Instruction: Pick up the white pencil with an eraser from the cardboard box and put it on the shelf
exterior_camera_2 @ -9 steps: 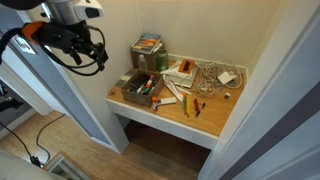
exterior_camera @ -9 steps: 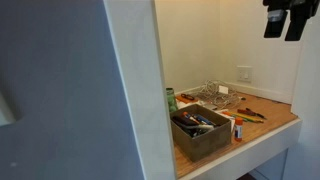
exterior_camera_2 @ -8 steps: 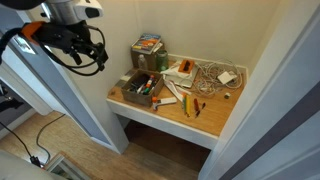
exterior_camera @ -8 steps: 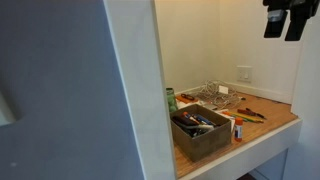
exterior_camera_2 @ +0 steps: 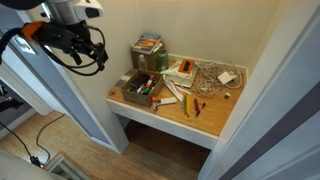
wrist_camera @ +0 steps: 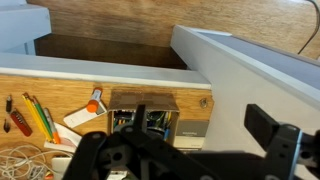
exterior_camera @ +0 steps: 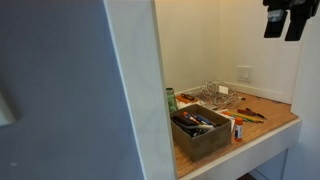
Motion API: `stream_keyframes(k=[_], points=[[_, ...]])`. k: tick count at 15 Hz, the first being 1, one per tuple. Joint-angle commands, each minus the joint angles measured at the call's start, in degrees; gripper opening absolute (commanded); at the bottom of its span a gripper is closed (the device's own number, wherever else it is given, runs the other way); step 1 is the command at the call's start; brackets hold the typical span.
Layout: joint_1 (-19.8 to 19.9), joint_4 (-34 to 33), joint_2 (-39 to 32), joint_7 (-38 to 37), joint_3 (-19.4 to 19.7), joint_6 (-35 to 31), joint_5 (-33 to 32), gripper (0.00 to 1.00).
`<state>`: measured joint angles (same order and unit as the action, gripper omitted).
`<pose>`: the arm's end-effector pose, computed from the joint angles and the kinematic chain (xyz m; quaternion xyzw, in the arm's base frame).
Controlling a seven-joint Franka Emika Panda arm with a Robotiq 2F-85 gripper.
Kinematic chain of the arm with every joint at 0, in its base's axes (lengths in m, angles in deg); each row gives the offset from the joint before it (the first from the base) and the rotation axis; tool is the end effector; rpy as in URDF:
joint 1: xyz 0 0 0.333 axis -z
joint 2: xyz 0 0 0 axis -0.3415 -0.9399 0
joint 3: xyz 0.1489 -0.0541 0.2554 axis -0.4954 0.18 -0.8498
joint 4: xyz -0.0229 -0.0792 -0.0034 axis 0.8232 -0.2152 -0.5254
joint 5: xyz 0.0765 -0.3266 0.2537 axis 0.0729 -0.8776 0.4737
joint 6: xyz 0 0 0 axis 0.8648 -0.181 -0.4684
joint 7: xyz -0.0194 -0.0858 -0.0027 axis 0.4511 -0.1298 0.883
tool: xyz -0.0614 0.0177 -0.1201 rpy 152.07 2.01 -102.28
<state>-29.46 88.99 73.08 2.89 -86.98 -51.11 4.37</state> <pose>0.3754 0.0896 0.4891 -0.9912 -0.1039 -0.0446 0.0693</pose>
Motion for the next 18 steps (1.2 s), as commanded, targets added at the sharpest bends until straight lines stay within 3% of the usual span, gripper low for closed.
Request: stream_keyframes(k=[1, 8, 18], points=[[1.1, -0.7, -1.6, 0.0, -0.6, -0.9, 0.6, 1.00], [3.4, -4.2, -13.9, -0.3, -0.1, -10.3, -0.1, 1.00], [4.1, -16.9, -37.5, 1.5, -0.3, -23.3, -1.8, 1.00]])
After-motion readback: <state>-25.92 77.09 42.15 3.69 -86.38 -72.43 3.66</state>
